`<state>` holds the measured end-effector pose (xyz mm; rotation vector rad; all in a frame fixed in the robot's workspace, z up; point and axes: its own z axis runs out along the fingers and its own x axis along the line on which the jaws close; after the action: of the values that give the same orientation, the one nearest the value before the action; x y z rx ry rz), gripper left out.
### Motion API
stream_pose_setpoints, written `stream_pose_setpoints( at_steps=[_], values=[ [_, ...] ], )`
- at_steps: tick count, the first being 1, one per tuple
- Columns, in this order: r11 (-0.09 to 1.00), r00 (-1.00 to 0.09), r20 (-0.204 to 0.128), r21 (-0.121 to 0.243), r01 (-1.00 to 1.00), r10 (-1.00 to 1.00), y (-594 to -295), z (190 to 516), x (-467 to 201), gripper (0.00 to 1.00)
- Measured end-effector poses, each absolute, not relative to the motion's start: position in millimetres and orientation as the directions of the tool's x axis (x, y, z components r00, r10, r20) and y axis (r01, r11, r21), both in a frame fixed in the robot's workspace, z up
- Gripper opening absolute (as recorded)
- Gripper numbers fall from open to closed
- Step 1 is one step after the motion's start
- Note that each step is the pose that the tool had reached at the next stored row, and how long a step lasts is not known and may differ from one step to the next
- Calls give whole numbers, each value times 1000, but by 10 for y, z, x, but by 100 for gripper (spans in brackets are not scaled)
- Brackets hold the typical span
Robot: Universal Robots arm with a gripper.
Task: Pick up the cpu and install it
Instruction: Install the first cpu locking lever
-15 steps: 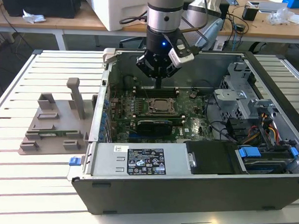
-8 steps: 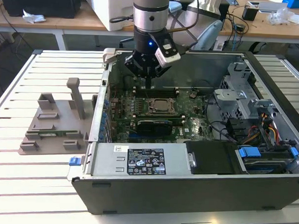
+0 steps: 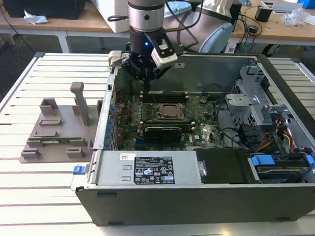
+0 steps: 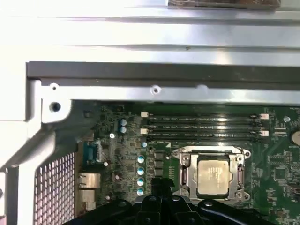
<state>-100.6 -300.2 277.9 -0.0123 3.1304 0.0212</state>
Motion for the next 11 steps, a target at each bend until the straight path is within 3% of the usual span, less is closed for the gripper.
stream_pose_setpoints(
  at_steps=[11],
  values=[
    [1000, -1000, -11, 13, -8, -8, -2816, 2636, -1028, 11]
  ],
)
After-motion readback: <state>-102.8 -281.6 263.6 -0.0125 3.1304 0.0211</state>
